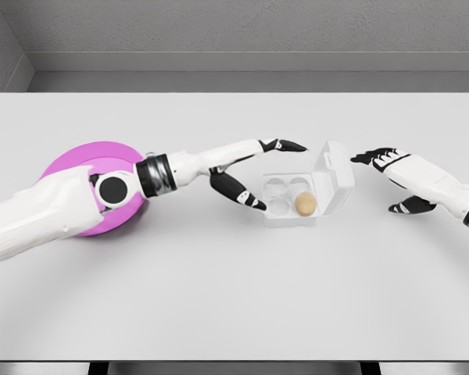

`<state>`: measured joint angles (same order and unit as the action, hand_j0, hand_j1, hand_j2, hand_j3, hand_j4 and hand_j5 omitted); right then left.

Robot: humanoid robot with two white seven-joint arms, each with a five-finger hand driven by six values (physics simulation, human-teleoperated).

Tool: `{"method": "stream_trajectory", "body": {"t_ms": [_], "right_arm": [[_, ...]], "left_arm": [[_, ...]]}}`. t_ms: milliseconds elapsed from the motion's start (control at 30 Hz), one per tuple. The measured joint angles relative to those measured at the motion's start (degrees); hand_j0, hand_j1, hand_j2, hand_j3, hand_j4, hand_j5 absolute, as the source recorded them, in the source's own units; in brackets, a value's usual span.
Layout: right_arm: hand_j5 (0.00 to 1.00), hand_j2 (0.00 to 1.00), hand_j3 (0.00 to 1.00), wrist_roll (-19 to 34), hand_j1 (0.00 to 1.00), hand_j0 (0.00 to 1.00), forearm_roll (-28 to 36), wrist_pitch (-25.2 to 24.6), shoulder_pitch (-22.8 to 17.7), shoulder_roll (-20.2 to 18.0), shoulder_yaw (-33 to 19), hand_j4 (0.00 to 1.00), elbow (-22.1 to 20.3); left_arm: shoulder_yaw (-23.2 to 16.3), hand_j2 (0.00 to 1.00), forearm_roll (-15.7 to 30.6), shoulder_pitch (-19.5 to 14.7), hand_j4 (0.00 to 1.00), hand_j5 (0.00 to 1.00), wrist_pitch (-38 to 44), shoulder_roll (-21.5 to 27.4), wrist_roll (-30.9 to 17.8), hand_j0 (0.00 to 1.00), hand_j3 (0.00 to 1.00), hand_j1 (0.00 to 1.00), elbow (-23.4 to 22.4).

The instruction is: Pack egg into the box and close the box lid

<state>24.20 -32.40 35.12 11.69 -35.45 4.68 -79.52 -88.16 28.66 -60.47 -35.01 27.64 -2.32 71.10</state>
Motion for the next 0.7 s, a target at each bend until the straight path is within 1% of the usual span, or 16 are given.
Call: {"method": "stream_trajectory", "body": {"t_ms": [133,367,500,700], "right_arm": [[1.0,1.0,1.0,0.0,1.0,1.0,0.0,0.0,0.09,0.0,0.0,1.0,0.0],[1.0,1.0,1.0,0.0,1.0,1.0,0.0,0.0,0.0,-0.01,0.0,1.0,-0.03],[1.0,1.0,1.0,-0.03,1.0,1.0,0.0,0.0,-0.09,0.03,0.04,1.0,-0.19],[1.0,1.0,1.0,-0.08,1.0,1.0,0.07,0.0,-0.09,-0.06,0.01,1.0,-0.27]], "left_arm": [[0.55,1.0,-0.18,-0.53,1.0,1.0,0.0,3.01,0.01,1.0,1.0,1.0,1.65],[1.29,1.0,-0.41,-0.7,1.0,1.0,0.0,5.73,0.02,1.0,1.0,1.0,2.74],[2.04,1.0,-0.48,-2.99,1.0,1.0,0.0,9.52,0.01,1.0,1.0,1.0,4.7],[2.27,1.0,-0.63,-3.52,1.0,1.0,0.0,15.03,-0.01,1.0,1.0,1.0,6.29]]}}
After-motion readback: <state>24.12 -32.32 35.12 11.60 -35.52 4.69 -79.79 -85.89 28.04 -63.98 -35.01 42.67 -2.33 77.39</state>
